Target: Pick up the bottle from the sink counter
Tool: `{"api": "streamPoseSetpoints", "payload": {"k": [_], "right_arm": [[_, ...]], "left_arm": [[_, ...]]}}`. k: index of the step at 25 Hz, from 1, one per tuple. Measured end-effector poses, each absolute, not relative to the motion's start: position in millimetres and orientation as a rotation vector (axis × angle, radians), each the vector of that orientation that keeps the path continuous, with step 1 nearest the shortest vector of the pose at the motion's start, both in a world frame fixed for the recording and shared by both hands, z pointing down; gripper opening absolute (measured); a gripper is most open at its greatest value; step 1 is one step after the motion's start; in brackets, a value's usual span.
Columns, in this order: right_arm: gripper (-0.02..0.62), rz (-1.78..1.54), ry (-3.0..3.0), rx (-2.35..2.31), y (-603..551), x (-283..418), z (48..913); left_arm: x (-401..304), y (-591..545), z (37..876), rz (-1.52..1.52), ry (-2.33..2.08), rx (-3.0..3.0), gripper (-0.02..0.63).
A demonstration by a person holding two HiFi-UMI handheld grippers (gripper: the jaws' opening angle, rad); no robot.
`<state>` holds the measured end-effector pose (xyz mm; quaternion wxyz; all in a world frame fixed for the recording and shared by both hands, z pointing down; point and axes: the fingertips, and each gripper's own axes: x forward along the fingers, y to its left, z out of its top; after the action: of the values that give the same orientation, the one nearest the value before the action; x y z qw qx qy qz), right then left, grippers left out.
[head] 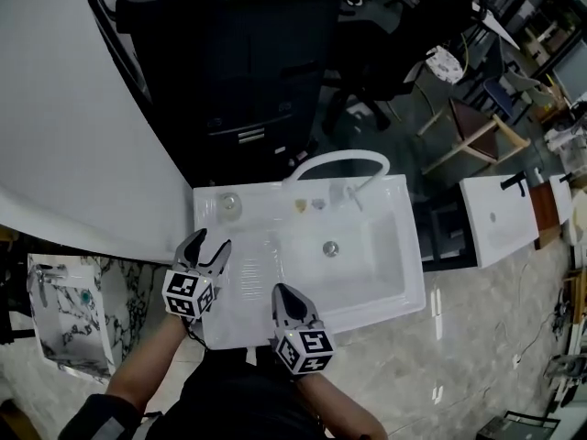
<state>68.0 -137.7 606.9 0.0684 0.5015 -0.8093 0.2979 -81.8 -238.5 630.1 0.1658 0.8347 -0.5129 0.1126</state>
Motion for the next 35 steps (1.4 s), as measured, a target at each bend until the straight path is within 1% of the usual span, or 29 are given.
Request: {"api": "streamPoseSetpoints", "payload": {"k": [2,6,9,22,30,35], "right_arm": [[0.008,0.903,-2.422,1.528,-141.4,69.7,609.8],[0.008,0.926,-2.392,1.559,-146.1,73.1,616.1],[0.008,0.945,-2.367,1.577,-149.2,76.8,622.8],[0.008,0.958,-2.350,1.592,-156.7,80.3,631.6],[0.008,0.966,-2.330,1.626,-151.5,91.2,630.5],[0.008,0.968,-2.320,1.633,-144.6,94.7,629.8]], "left_arm": [[-80.7,-253.0,640.6,0.343,-1.462,2.373,0.254],[-79.1,-281.8,662.8,0.397,-1.479,2.352,0.312],[-77.1,-300.9,676.7,0.430,-1.485,2.340,0.331],[-68.8,-347.4,717.1,0.543,-1.482,2.364,0.350],[-64.5,-354.5,728.1,0.634,-1.508,2.379,0.348],[-65.2,-355.6,727.5,0.635,-1.525,2.379,0.337]]}}
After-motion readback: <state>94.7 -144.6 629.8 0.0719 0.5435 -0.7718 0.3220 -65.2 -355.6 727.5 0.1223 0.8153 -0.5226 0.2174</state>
